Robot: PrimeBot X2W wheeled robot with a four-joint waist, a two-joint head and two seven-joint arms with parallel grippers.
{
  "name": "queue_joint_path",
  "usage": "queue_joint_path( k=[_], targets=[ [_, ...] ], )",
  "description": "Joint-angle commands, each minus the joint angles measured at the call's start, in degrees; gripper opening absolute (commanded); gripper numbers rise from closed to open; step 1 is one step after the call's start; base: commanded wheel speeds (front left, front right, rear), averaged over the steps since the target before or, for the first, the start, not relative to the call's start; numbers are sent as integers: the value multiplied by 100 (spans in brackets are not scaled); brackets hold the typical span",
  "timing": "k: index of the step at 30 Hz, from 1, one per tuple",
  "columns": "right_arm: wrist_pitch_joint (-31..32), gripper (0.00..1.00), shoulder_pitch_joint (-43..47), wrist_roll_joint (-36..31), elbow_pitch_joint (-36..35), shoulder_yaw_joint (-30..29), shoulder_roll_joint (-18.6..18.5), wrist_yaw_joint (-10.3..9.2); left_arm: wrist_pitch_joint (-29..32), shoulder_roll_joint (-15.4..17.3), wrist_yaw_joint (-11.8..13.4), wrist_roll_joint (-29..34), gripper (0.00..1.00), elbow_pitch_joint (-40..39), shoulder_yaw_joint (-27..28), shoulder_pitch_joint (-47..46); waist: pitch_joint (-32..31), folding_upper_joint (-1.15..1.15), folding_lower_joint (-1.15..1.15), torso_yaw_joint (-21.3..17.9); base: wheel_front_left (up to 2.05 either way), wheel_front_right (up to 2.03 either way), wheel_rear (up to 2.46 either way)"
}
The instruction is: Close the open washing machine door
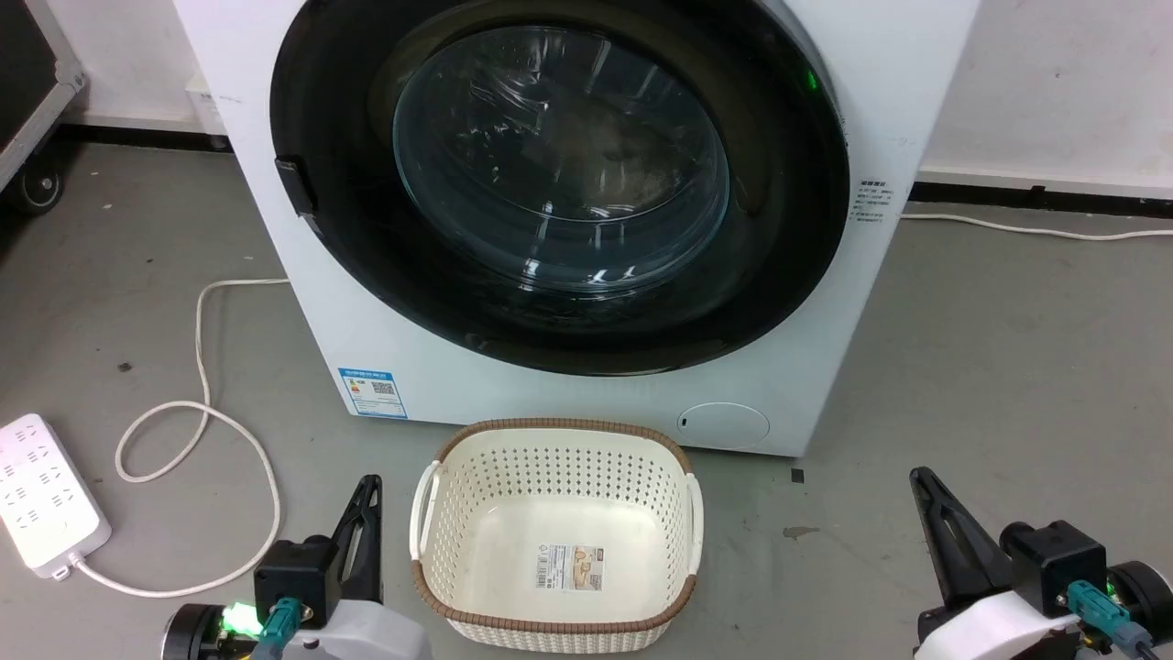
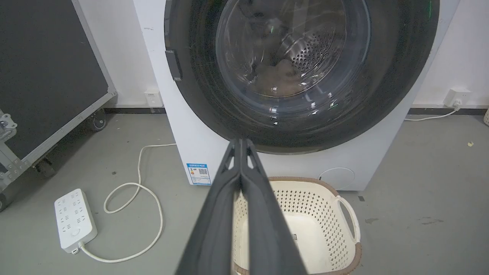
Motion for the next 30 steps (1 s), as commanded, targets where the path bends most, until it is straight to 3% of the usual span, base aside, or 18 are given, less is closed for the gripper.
queue_joint_path(
  k=[1,30],
  targets=[
    [19,0,-73,42,-38,13,29,-3,19,-6,-19,61,0,-24,34,-95,0,0,0,-2,0,0,0],
    [360,0,-201,112,-85,151,76,-4,359,-45,-98,143,0,-113,263,-205,4,0,0,-75,0,0,0]
  ],
)
